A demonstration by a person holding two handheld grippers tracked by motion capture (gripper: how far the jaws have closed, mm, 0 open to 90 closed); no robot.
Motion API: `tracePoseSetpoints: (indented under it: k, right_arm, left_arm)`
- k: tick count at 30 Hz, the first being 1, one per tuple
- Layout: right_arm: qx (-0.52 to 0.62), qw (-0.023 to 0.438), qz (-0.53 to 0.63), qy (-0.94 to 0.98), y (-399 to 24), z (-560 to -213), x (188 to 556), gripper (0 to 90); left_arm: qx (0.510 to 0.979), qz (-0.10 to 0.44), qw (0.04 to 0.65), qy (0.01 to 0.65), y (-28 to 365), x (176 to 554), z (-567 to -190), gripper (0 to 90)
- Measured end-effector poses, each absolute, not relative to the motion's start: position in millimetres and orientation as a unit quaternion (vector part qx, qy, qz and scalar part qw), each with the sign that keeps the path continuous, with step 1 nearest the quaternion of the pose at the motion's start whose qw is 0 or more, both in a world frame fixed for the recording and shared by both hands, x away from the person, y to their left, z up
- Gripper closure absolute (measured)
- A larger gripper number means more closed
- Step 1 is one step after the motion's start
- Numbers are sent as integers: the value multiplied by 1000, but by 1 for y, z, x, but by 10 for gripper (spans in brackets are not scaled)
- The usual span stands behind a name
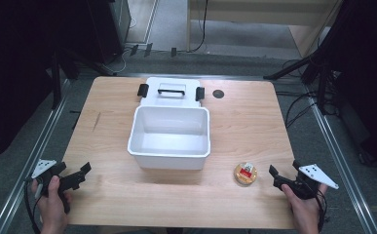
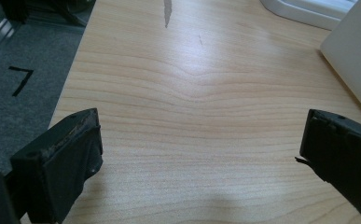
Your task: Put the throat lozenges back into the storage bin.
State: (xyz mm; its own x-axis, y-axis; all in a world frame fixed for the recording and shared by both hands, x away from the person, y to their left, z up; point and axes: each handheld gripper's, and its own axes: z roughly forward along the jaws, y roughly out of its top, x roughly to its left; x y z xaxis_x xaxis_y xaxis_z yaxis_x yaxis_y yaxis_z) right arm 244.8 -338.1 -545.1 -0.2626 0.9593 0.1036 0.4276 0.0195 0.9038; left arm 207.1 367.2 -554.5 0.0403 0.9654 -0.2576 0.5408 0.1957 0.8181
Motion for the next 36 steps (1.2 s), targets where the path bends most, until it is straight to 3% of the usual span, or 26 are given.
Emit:
tracePoseSetpoints:
  k: [16,36]
  right_arm:
    - [533,286,415,680,-329,-543,250,127]
    - [459,243,342,783,-305,-493,264,127]
  left_arm:
    - [578,257,423,648,366,206,-554,0]
    - [581,256,422,647,366,207,-554,0]
